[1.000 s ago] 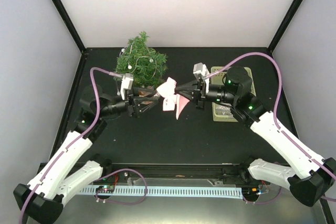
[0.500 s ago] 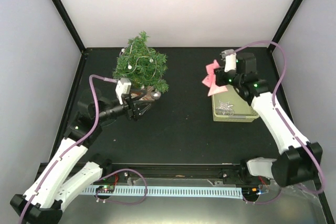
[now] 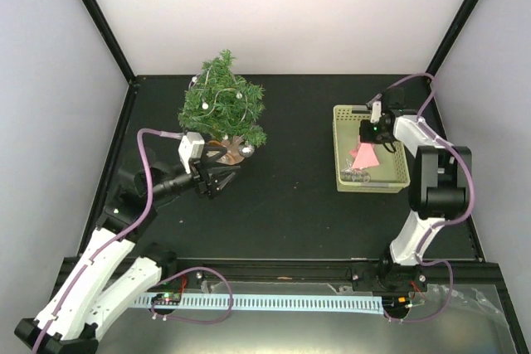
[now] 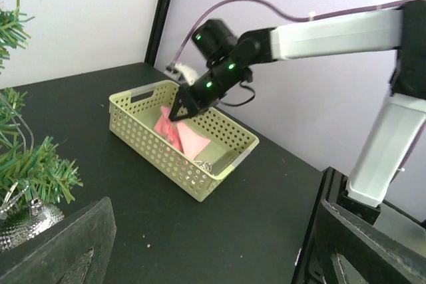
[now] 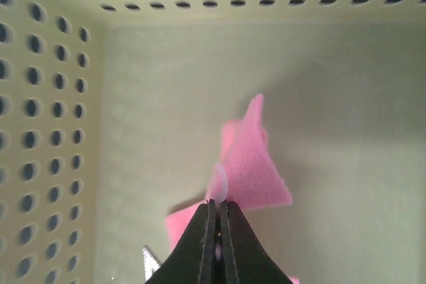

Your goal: Decorate the small christmas tree

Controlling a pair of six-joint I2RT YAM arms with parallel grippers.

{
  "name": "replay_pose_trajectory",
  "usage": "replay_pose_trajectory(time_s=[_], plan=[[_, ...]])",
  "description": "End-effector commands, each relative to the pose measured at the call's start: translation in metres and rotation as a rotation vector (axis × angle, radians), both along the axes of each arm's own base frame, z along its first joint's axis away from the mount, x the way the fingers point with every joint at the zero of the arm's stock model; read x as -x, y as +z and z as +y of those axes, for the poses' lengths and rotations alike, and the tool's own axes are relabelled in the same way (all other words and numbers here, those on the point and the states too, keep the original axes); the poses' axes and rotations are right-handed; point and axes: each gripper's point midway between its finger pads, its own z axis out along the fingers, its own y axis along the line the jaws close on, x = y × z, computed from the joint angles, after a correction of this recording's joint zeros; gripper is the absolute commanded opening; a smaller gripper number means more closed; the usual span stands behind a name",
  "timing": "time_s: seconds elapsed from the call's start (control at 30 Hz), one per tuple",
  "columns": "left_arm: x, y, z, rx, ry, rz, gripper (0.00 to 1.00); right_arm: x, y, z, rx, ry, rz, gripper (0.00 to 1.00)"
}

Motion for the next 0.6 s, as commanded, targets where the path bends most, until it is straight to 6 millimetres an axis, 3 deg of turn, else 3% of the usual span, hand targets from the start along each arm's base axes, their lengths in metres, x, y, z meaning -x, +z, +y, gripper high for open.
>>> replay_pose_trajectory(time_s=[0.0, 0.13, 0.2, 0.37, 0.57], plan=[[0.005, 0.006, 0.003, -0.005, 0.004, -0.043, 0.84, -0.017, -0.017, 0.003, -0.026, 0.049, 0.014, 0.11], [0.006, 0.002, 0.004, -0.019, 0.009, -0.045, 0.84, -0.019, -0.022, -0.005, 0.007, 0.009, 0.053, 0.35], [0.006, 0.001, 0.005, -0.029, 0.012, -0.049, 0.85, -0.012, -0.018, -0.011, 0.026, -0.026, 0.069, 0.43], [0.003, -0.003, 0.006, -0.037, 0.023, -0.049, 0.86, 0.008, -0.009, -0.014, 0.045, -0.049, 0.082, 0.48], [0.002, -0.006, 0.004, -0.038, 0.014, -0.037, 0.86, 0.027, -0.031, -0.020, 0.073, -0.064, 0.177, 0.51]])
